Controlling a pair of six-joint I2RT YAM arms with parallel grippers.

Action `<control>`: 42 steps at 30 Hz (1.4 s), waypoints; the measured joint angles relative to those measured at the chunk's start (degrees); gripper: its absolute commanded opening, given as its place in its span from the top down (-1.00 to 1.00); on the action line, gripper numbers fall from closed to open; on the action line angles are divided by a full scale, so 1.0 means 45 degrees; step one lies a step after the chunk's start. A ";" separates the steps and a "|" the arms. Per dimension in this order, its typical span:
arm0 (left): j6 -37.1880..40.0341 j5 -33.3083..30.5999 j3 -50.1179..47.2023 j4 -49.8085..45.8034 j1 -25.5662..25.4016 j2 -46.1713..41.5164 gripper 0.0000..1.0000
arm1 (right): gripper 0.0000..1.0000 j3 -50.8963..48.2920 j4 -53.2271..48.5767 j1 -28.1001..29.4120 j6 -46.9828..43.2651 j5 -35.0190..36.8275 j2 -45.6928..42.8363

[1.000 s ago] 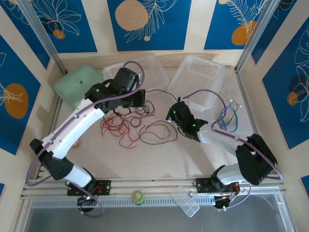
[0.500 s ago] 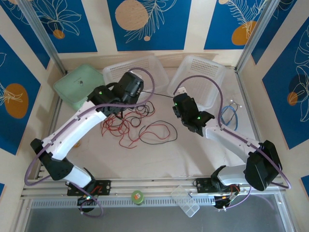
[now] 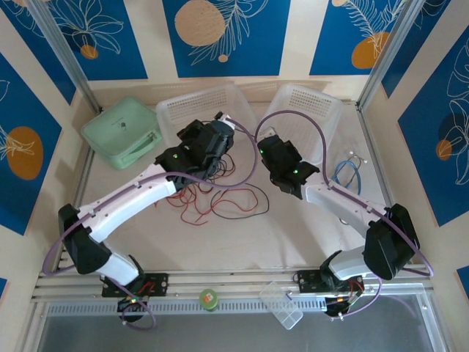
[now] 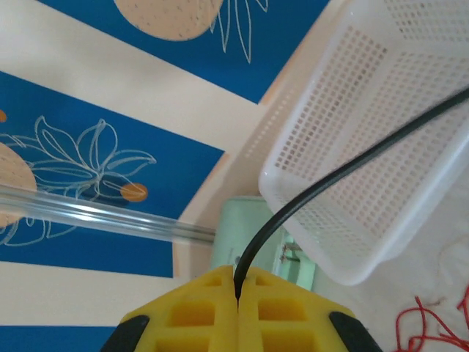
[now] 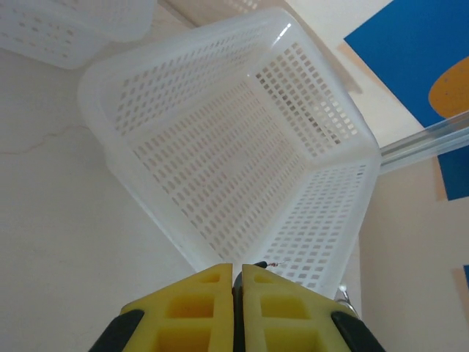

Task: Untangle the cables

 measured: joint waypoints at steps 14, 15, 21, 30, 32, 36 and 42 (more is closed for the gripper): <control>-0.1418 0.2691 0.8655 -0.2963 0.3381 0.4240 1.00 | -0.70 0.1593 -0.2429 -0.1321 0.4216 -0.6543 -0.2064; -0.1457 0.2817 0.9466 -0.3167 0.3604 0.4799 1.00 | -0.73 0.1409 -0.2487 -0.1496 0.4595 -0.7096 -0.2501; -0.1666 0.3565 1.2580 -0.3672 0.4658 0.7393 1.00 | -0.78 -0.0136 -0.2914 -0.1831 0.6256 -0.9462 -0.4449; -0.1957 0.4226 1.2366 -0.2861 0.6115 0.9126 1.00 | -0.74 -0.3769 -0.2453 -0.1831 0.9403 -1.1205 -0.6144; -0.2263 0.4435 1.1764 -0.2720 0.6275 0.9369 1.00 | -0.75 -0.4634 -0.2322 -0.1831 1.0127 -1.1341 -0.6203; -0.2977 0.4949 0.9772 -0.2288 0.6387 0.9510 1.00 | -0.75 -0.5440 -0.2341 -0.1836 1.0996 -1.1346 -0.6246; -0.4260 0.6217 0.8437 -0.2195 0.6377 1.0438 0.45 | -0.63 -0.5076 -0.3084 -0.1821 1.1885 -1.0933 -0.5863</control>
